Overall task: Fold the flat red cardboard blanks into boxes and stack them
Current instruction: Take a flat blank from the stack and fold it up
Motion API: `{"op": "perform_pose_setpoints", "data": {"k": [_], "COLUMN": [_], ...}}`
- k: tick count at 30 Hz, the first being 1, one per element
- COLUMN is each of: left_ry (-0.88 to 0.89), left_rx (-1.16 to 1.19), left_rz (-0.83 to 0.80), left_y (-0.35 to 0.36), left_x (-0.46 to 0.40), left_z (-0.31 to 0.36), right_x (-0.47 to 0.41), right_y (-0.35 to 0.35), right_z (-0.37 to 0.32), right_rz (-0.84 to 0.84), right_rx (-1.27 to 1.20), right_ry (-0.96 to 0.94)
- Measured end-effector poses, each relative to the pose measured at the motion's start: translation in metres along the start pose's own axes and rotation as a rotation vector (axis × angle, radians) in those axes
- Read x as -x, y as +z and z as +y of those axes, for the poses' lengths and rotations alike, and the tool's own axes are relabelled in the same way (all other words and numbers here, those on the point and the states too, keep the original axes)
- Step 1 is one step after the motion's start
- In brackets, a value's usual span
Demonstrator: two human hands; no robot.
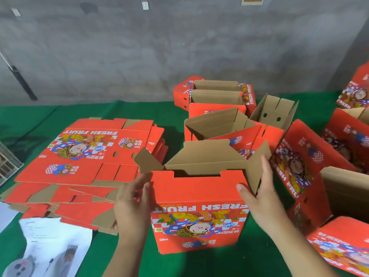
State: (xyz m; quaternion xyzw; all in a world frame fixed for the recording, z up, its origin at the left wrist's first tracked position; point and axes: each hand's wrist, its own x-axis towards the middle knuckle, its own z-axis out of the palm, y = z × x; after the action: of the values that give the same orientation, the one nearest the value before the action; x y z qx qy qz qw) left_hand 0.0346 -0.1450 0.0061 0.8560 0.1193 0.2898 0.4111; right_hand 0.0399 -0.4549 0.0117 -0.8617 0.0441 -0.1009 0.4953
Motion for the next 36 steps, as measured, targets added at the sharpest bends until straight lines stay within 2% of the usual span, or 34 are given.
{"op": "perform_pose_setpoints", "data": {"k": [4,7,10,12,15,16,20,23,27,30,31,34,36], "left_ry": [0.063,0.252,0.359,0.338,0.178,0.175,0.358,0.365,0.376,0.372,0.369,0.342,0.281], "left_rx": [0.161,0.028,-0.132,-0.136,0.1,0.121,-0.208,-0.241,-0.157,-0.037,-0.072,-0.347,-0.422], "left_rz": [0.013,-0.023,-0.105,-0.162,-0.275,-0.273,-0.231,-0.278,-0.442,-0.764,-0.829,-0.844,-0.884], "left_y": [0.003,0.004,0.001,-0.002,-0.002,0.0,0.012,0.01,0.003,0.002,0.003,0.01,0.016], "left_x": [0.001,-0.002,-0.009,-0.011,-0.018,-0.021,-0.014,0.001,-0.009,-0.032,-0.04,-0.062,-0.065], "left_z": [0.013,0.018,-0.002,-0.012,0.001,0.008,0.019,0.019,0.022,0.031,0.035,0.039,0.041], "right_x": [0.003,0.004,0.007,0.009,0.011,0.012,0.018,0.022,0.026,0.025,0.025,0.026,0.03], "right_y": [0.006,0.008,0.013,0.017,0.019,0.018,0.017,0.016,0.02,0.021,0.02,0.019,0.018], "right_z": [-0.007,-0.004,0.002,0.005,0.009,0.011,0.014,0.016,0.015,0.016,0.017,0.02,0.022], "right_rz": [0.009,-0.056,-0.067,-0.059,-0.012,0.01,0.074,0.092,0.104,0.101,0.105,0.102,0.07], "right_rx": [0.115,0.203,0.222,0.22,0.21,0.204,0.164,0.155,0.139,0.137,0.137,0.12,0.109], "right_ry": [-0.095,-0.193,-0.263,-0.316,-0.376,-0.395,-0.398,-0.392,-0.404,-0.41,-0.424,-0.462,-0.479]}}
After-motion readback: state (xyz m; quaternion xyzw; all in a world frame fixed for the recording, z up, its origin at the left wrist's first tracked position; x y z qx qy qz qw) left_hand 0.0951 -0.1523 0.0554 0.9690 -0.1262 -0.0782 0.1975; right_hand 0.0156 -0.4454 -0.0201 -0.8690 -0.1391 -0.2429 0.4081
